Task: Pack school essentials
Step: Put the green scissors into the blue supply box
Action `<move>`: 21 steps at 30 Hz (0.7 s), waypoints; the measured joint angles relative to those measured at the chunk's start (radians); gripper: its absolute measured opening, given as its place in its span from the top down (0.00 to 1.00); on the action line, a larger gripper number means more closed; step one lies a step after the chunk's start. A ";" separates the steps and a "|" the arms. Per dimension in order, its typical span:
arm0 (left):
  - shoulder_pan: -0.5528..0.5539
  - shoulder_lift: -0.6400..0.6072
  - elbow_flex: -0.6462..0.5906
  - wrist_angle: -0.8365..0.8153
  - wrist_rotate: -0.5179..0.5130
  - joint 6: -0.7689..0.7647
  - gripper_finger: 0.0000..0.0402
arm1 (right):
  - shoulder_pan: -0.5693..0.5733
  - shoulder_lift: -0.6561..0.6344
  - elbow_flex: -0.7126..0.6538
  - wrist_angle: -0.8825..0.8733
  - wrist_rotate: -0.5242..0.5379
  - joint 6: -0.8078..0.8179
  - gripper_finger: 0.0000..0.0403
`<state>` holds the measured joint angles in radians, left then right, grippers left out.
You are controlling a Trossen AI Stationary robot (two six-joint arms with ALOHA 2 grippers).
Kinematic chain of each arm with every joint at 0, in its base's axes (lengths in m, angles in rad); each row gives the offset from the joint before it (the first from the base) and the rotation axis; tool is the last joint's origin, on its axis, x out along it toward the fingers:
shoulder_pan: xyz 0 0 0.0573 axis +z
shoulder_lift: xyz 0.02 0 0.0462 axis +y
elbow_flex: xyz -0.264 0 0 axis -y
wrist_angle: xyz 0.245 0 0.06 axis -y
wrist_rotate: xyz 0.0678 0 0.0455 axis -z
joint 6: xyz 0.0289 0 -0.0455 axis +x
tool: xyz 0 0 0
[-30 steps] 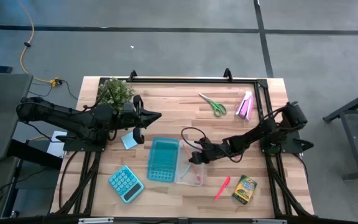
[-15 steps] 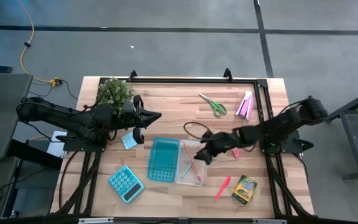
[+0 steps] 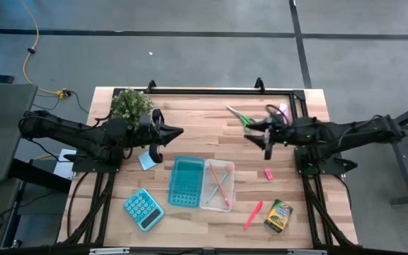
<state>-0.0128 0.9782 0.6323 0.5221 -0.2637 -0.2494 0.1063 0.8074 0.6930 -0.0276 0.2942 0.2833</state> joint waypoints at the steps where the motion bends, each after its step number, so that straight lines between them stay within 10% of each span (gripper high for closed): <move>1: 0.000 -0.002 0.003 0.001 0.012 -0.007 1.00 | -0.004 -0.016 0.000 -0.003 0.016 -0.012 0.51; 12: 0.014 -0.002 0.190 -0.431 0.065 0.120 1.00 | -0.024 -0.048 0.000 0.045 -0.010 -0.105 0.73; 17: 0.027 -0.009 0.207 -0.445 0.063 0.123 1.00 | -0.024 -0.048 0.000 0.090 -0.036 -0.157 0.97; 21: 0.027 -0.010 0.208 -0.444 0.063 0.123 1.00 | -0.024 -0.048 0.000 0.108 -0.057 -0.156 0.95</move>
<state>0.0147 0.9684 0.8402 0.0780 -0.2010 -0.1268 0.0826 0.7597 0.6930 0.0800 0.2367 0.1270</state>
